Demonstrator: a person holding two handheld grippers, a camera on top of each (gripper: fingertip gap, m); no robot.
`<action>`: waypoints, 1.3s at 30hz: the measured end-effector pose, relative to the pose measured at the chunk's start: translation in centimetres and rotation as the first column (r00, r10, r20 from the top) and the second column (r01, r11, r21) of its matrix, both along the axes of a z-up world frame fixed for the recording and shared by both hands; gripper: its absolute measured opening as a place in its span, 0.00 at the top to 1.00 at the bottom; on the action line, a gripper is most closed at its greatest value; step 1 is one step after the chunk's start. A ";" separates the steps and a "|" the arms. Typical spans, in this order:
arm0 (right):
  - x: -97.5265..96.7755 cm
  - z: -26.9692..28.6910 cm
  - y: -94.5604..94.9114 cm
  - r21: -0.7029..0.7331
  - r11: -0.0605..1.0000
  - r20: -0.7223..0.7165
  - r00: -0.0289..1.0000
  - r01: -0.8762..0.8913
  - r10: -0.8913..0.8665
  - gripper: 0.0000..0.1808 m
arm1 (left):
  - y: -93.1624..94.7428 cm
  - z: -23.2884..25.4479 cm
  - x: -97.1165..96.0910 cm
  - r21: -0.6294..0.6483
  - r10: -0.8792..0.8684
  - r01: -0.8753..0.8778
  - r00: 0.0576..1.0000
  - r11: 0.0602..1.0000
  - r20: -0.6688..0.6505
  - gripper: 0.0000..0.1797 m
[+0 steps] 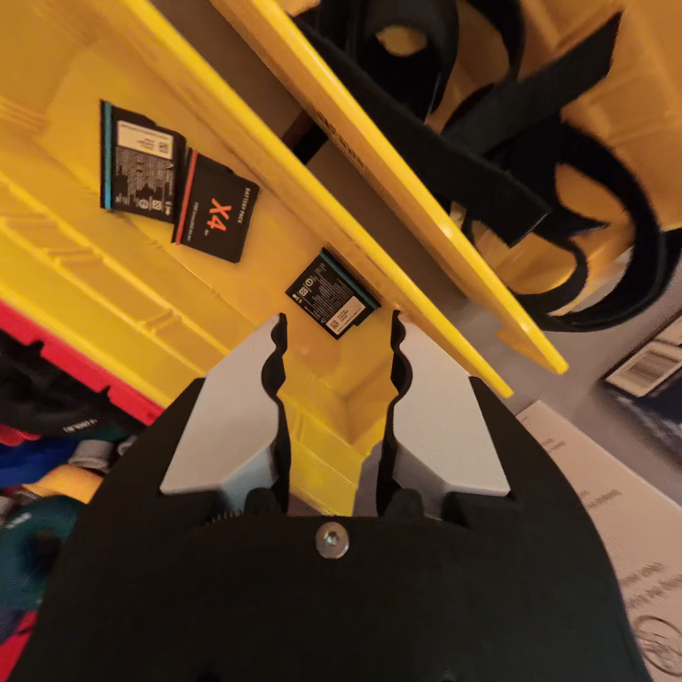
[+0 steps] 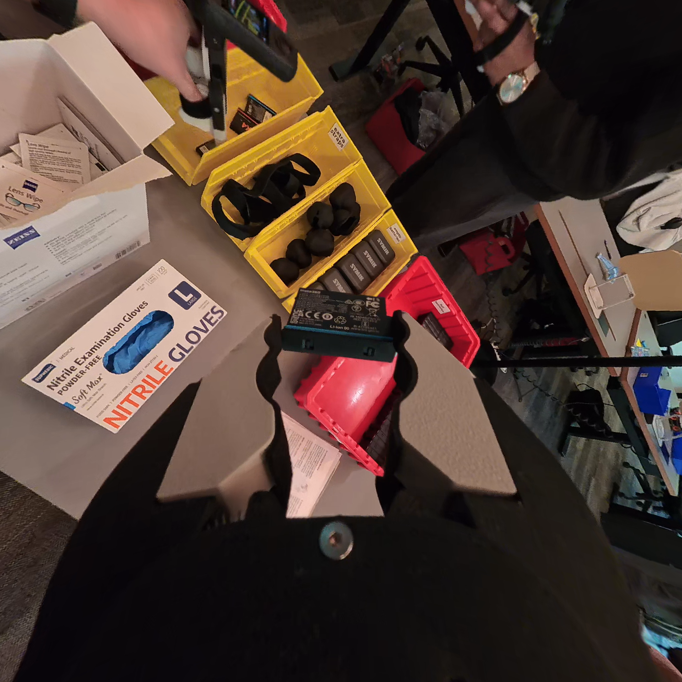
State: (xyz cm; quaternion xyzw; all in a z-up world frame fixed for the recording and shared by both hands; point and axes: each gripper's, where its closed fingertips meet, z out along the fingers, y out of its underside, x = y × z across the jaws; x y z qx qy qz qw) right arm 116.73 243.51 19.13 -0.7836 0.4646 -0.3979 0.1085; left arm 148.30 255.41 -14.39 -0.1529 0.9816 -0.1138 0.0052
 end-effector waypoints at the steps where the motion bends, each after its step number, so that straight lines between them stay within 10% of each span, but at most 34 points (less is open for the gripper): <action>1: 0.3 -0.1 0.0 0.008 1.000 0.003 1.000 -0.006 0.006 0.66 | 0.0 0.6 0.0 -0.034 0.045 -0.045 0.999 0.998 -0.016 0.70; 8: 3.3 -2.4 1.5 0.072 0.995 0.013 0.998 -0.066 0.066 0.66 | 0.9 1.4 -1.7 -0.102 0.305 -0.337 0.921 0.936 -0.243 0.77; 16: 4.2 -3.9 3.2 0.126 0.986 0.036 0.994 -0.108 0.105 0.66 | 0.9 -1.1 -2.2 0.146 0.488 -0.474 0.763 0.868 -0.424 0.77; 24: 3.1 -3.5 3.0 0.144 0.986 0.061 0.995 -0.081 0.073 0.67 | 1.2 -2.8 -0.2 0.208 0.447 -0.405 0.865 0.890 -0.227 0.74; 25: 2.9 -3.8 3.2 0.152 0.985 0.053 0.995 -0.087 0.080 0.72 | 1.2 -2.9 -0.1 0.219 0.436 -0.392 0.872 0.894 -0.222 0.75; 26: 2.6 -3.5 3.8 0.161 0.979 0.074 0.991 -0.121 0.111 1.00 | 1.3 -3.0 -0.2 0.234 0.427 -0.377 0.876 0.896 -0.224 0.75; 31: 2.6 -1.1 3.0 0.162 0.981 0.200 0.977 -0.105 0.072 1.00 | 1.4 -3.0 -0.2 0.277 0.416 -0.350 0.879 0.895 -0.234 0.77; 39: -1.3 -13.1 -2.7 0.304 0.934 -0.028 0.982 0.188 -0.188 0.99 | 0.9 0.2 0.0 0.148 0.381 -0.353 0.887 0.924 -0.259 0.78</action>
